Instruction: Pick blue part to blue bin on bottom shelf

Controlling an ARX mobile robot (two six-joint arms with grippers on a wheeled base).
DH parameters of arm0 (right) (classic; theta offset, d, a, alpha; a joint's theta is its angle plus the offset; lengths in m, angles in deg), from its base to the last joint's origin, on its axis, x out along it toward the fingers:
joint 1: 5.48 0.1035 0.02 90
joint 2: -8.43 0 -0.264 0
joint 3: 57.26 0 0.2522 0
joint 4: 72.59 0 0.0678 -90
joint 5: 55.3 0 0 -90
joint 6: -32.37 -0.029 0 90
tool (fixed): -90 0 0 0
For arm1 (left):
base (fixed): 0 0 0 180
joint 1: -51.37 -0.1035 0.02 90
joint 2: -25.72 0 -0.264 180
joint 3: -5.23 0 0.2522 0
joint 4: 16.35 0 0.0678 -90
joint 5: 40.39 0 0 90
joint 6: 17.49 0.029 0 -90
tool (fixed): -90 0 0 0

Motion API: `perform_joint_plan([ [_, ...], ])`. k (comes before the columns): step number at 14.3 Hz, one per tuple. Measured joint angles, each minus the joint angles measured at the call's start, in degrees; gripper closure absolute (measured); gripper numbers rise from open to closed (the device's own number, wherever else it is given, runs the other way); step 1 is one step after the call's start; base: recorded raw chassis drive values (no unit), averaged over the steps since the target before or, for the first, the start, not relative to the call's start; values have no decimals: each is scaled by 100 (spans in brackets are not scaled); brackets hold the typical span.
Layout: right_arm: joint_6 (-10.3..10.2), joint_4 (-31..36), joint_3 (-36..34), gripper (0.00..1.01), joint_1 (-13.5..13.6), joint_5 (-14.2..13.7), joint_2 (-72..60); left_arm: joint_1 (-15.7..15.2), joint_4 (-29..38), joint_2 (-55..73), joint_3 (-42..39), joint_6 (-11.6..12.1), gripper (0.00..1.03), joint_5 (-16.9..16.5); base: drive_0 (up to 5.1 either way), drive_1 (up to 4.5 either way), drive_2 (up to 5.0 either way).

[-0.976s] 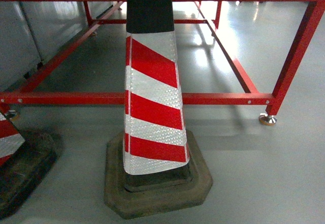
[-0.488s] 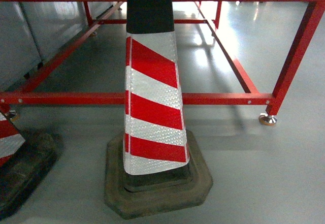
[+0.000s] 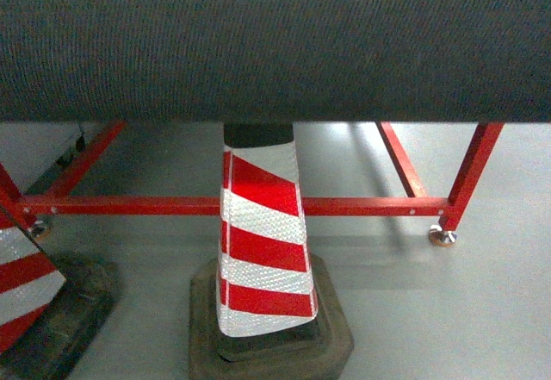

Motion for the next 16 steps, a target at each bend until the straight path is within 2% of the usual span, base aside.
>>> perform_joint_plan([
  [16,4,11,0,3,0,7,0,0,17,0,0,0,5,-17,0,0,0],
])
